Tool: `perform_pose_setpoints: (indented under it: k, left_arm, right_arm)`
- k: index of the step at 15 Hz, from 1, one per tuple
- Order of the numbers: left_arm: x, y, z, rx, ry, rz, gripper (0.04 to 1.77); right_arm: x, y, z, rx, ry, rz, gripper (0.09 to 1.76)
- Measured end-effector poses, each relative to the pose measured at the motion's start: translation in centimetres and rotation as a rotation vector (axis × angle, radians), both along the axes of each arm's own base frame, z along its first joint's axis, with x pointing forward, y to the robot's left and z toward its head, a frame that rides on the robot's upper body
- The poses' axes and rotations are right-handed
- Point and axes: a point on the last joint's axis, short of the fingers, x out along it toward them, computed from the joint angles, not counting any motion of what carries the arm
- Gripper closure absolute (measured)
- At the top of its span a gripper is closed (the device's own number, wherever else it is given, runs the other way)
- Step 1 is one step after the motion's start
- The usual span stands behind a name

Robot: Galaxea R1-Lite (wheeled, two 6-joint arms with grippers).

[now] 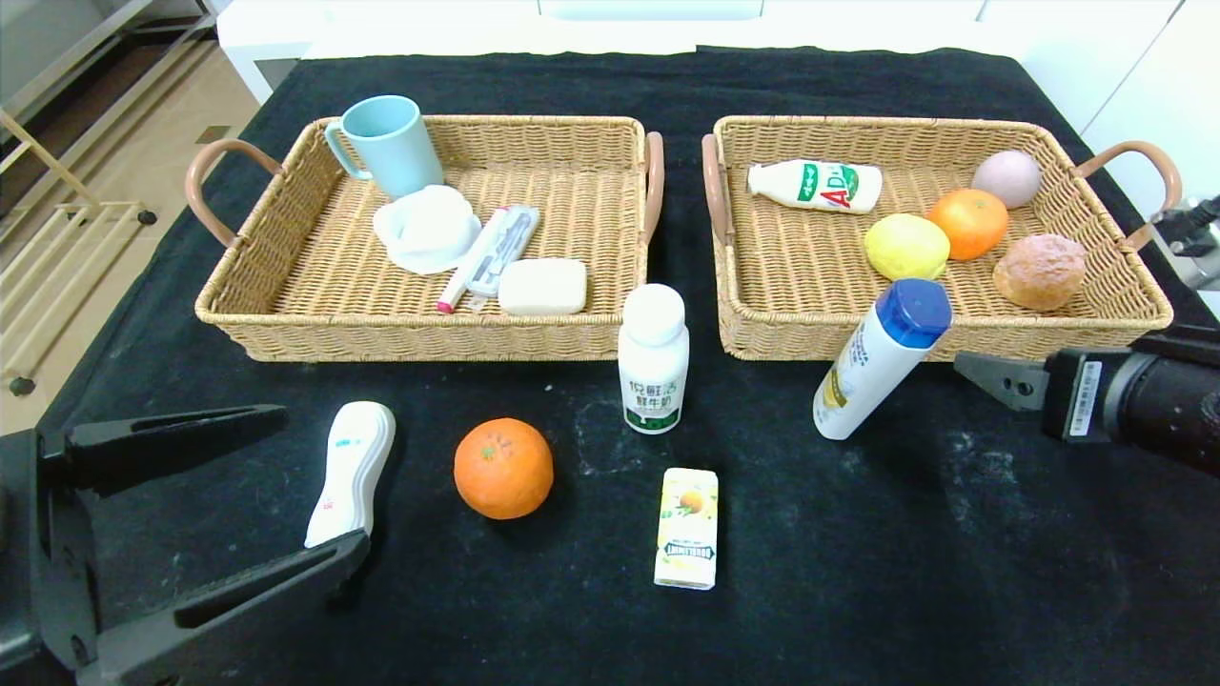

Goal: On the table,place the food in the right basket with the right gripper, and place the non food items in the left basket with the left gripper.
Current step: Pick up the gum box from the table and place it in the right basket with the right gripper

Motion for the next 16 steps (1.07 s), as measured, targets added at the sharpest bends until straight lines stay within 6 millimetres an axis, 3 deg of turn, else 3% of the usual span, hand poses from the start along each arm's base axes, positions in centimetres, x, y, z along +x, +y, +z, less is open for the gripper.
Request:
perform_pose_setpoints:
  k: [5, 16]
  left_arm:
    - [0.0, 0.0, -0.1, 0.002, 0.006, -0.002, 0.09]
    - [0.2, -0.1, -0.3, 0.007, 0.017, -0.002, 0.09]
  right_arm:
    - [-3.7, 0.7, -1.1, -0.012, 0.004, 0.123, 0.15]
    - [-7.2, 1.2, -2.2, -0.057, -0.012, 0.283, 0.15]
